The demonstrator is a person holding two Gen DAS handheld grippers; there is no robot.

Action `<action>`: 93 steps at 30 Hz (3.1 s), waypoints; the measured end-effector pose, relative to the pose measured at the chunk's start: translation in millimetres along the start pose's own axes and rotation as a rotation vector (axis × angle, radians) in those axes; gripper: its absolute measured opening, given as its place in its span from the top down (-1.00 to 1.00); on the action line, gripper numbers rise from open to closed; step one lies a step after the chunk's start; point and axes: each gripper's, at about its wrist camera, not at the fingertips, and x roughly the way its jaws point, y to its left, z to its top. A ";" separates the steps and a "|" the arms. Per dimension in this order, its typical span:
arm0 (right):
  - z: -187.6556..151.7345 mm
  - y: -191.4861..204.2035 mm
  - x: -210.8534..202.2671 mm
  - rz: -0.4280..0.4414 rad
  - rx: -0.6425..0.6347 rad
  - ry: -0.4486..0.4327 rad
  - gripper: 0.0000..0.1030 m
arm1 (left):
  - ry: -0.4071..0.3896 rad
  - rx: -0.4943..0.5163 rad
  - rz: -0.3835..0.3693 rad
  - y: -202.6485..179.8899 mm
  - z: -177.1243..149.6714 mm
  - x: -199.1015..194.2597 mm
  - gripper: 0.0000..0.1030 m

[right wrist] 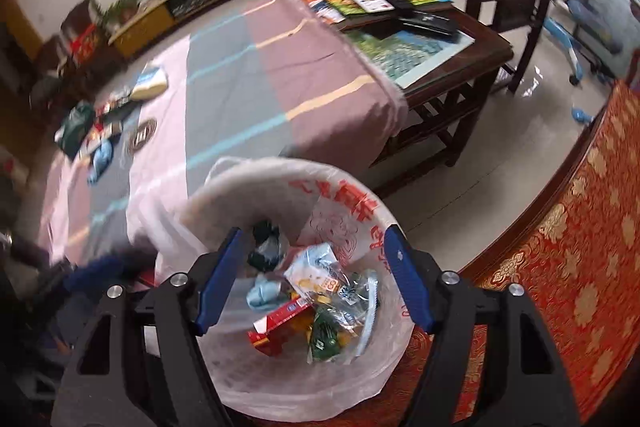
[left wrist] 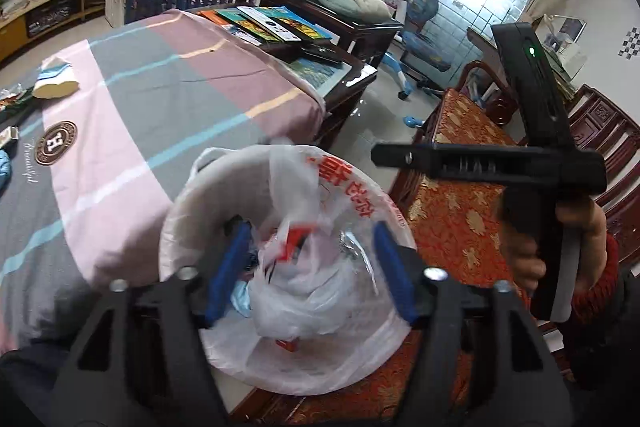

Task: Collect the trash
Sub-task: 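Carry the white bag and clear wrapper over the bin and open both tools, then grasp the blue knitted cloth with the left tool while the right tool reaches toward the snack bags, then grasp the long green snack bag with the right tool and lift it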

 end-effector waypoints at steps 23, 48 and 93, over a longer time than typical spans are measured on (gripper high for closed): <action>22.3 117.8 70.0 0.119 -0.129 0.059 -0.38 | -0.130 -0.498 0.642 295.6 21.2 -65.8 -0.40; 81.7 328.2 153.4 0.286 -0.352 0.071 -0.38 | -0.250 -0.651 0.610 307.7 -40.1 -134.9 0.41; 64.1 321.0 202.4 0.291 -0.233 0.256 -0.48 | -0.300 -0.789 0.590 332.4 -80.2 -157.8 0.39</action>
